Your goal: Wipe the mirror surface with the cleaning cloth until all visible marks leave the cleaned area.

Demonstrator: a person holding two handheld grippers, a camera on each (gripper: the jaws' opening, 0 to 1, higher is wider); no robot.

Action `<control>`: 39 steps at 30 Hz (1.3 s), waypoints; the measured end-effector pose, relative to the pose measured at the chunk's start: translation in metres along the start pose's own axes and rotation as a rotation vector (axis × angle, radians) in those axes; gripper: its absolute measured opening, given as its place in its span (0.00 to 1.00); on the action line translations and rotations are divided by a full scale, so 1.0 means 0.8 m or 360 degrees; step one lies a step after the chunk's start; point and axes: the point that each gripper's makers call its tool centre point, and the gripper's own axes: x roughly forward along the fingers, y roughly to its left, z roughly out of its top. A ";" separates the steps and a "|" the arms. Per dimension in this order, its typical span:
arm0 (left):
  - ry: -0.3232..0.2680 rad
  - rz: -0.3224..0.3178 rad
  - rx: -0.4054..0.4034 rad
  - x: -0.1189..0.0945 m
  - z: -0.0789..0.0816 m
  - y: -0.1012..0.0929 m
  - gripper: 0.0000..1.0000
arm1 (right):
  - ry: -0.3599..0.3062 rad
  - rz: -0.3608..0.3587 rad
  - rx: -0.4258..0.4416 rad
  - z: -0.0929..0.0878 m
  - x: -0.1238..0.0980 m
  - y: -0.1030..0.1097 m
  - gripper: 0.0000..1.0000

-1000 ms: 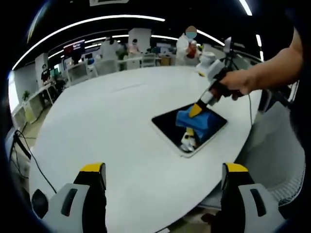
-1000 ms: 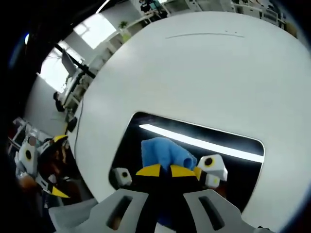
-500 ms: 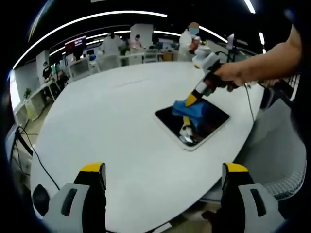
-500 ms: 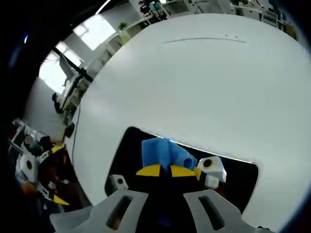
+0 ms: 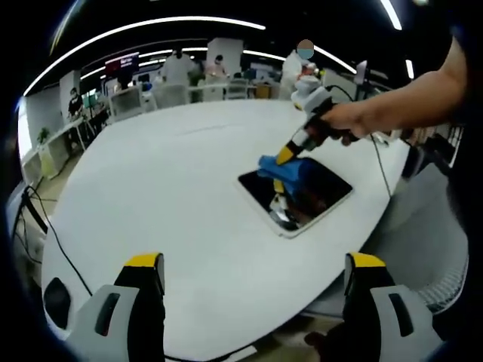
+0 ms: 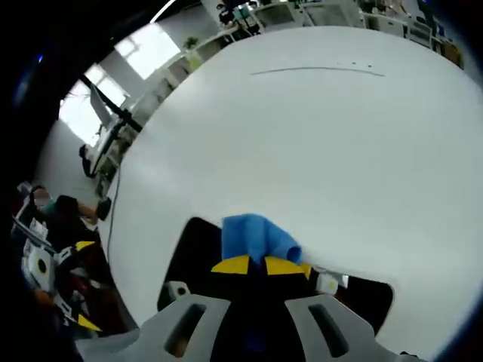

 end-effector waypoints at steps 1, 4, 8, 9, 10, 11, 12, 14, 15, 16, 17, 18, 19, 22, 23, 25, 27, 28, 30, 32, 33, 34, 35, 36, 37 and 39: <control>0.0000 0.0003 -0.0001 -0.001 0.000 0.001 1.00 | 0.0006 0.0001 0.0004 0.000 0.001 0.001 0.00; 0.0004 0.0015 0.0006 -0.002 0.000 0.004 1.00 | 0.0008 -0.0007 -0.0026 0.000 0.001 0.001 0.00; 0.0005 0.0015 0.0006 -0.001 -0.001 0.006 1.00 | 0.0004 0.0001 -0.0033 -0.001 0.002 0.000 0.00; 0.0005 0.0014 0.0011 0.000 0.000 0.005 1.00 | 0.0005 0.0001 -0.0036 -0.001 0.002 0.000 0.00; 0.0006 0.0012 0.0014 0.000 0.000 0.004 1.00 | 0.0005 0.0000 -0.0038 -0.001 0.002 0.000 0.00; 0.0007 0.0010 0.0016 0.001 0.001 0.004 1.00 | 0.0004 0.0000 -0.0042 -0.001 0.002 0.000 0.00; 0.0009 0.0007 0.0019 0.001 0.001 0.003 1.00 | 0.0003 0.0001 -0.0042 -0.001 0.001 0.001 0.00; 0.0010 0.0005 0.0023 0.002 0.002 0.002 1.00 | 0.0000 0.0007 -0.0048 -0.002 -0.001 0.002 0.00; 0.0010 0.0004 0.0024 0.002 0.002 0.002 1.00 | -0.0002 0.0009 -0.0050 -0.002 -0.001 0.002 0.00; 0.0009 0.0005 0.0026 0.002 0.003 0.003 1.00 | -0.0003 0.0009 -0.0051 -0.002 -0.002 0.003 0.00; 0.0007 0.0005 0.0027 0.002 0.003 0.003 1.00 | -0.0005 0.0009 -0.0053 -0.003 -0.002 0.003 0.00; 0.0007 0.0007 0.0027 0.002 0.003 0.003 1.00 | -0.0005 0.0009 -0.0055 -0.003 -0.002 0.003 0.00; 0.0008 0.0007 0.0027 0.002 0.004 0.003 1.00 | -0.0006 0.0008 -0.0058 -0.003 -0.003 0.003 0.00; 0.0004 0.0005 0.0025 0.001 0.004 0.003 1.00 | -0.0006 0.0008 -0.0062 -0.004 -0.003 0.002 0.00; 0.0001 0.0006 0.0024 0.000 0.005 0.003 1.00 | -0.0005 0.0008 -0.0064 -0.004 -0.004 0.002 0.00; 0.0000 0.0007 0.0018 0.000 0.004 0.003 1.00 | -0.0004 0.0004 -0.0068 -0.004 -0.006 0.001 0.00; -0.0002 0.0005 0.0015 0.000 0.004 0.001 1.00 | -0.0004 0.0000 -0.0068 -0.005 -0.007 0.000 0.00; -0.0002 0.0002 0.0015 0.000 0.003 0.000 1.00 | -0.0004 -0.0002 -0.0068 -0.005 -0.008 -0.001 0.00; -0.0001 0.0002 0.0014 0.000 0.003 0.000 1.00 | -0.0003 -0.0009 -0.0070 -0.006 -0.010 -0.004 0.00; -0.0004 0.0003 0.0013 0.000 0.003 0.000 1.00 | -0.0002 -0.0015 -0.0067 -0.007 -0.012 -0.007 0.00; -0.0002 0.0004 0.0013 0.001 0.003 0.000 1.00 | -0.0002 -0.0021 -0.0066 -0.008 -0.014 -0.009 0.00; -0.0002 0.0002 0.0014 0.001 0.003 -0.001 1.00 | -0.0002 -0.0025 -0.0064 -0.008 -0.015 -0.011 0.00; -0.0006 0.0000 0.0015 0.001 0.004 -0.001 1.00 | -0.0002 -0.0031 -0.0062 -0.009 -0.017 -0.014 0.00; -0.0008 0.0000 0.0015 0.001 0.005 -0.001 1.00 | -0.0001 -0.0036 -0.0059 -0.009 -0.018 -0.017 0.00; -0.0010 0.0000 0.0016 0.002 0.005 -0.001 1.00 | -0.0002 -0.0039 -0.0055 -0.010 -0.020 -0.018 0.00; -0.0012 -0.0001 0.0019 0.003 0.006 -0.001 1.00 | -0.0003 -0.0046 -0.0050 -0.011 -0.022 -0.023 0.00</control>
